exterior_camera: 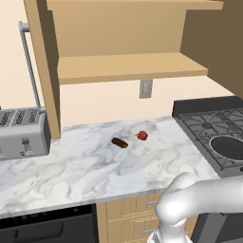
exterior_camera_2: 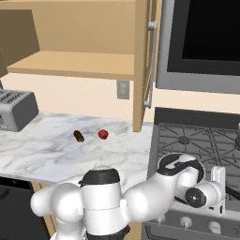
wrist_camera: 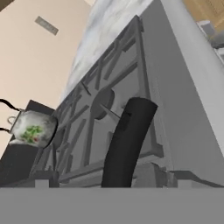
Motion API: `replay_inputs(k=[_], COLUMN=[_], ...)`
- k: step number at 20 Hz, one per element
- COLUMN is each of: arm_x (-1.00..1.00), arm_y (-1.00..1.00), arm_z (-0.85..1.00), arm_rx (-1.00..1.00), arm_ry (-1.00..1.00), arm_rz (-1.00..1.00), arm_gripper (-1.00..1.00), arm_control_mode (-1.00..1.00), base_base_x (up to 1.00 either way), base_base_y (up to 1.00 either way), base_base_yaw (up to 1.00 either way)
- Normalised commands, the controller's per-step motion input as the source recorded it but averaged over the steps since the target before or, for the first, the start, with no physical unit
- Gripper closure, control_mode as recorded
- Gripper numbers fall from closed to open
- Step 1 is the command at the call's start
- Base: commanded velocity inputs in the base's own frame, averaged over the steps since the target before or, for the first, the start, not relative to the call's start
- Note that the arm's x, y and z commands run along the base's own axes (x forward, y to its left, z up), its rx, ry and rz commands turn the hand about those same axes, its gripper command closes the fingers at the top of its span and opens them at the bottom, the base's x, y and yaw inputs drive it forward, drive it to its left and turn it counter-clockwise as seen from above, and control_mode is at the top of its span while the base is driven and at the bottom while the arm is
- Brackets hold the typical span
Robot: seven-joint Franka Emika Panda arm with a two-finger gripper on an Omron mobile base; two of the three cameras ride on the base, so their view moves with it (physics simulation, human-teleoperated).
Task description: Pick the pan from the cabinet and place it on the stove. Then turn on the stove burner for the pan.
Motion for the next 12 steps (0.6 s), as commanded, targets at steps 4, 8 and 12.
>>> replay_inputs(k=[4, 8, 12], arm_x=[-0.46, -0.61, -0.63], arm_y=[0.01, 0.16, 0.32], arm_z=[0.23, 0.13, 0.10], arm_rx=[0.00, 0.00, 0.00], arm_ry=[0.01, 0.00, 0.03], arm_rz=[0.00, 0.00, -0.01], arm_gripper=[-1.00, -1.00, -1.00], arm_control_mode=[-1.00, -1.00, -1.00], base_base_x=[0.00, 0.00, 0.00], base_base_y=[0.00, 0.00, 0.00], base_base_yaw=[0.00, 0.00, 0.00])
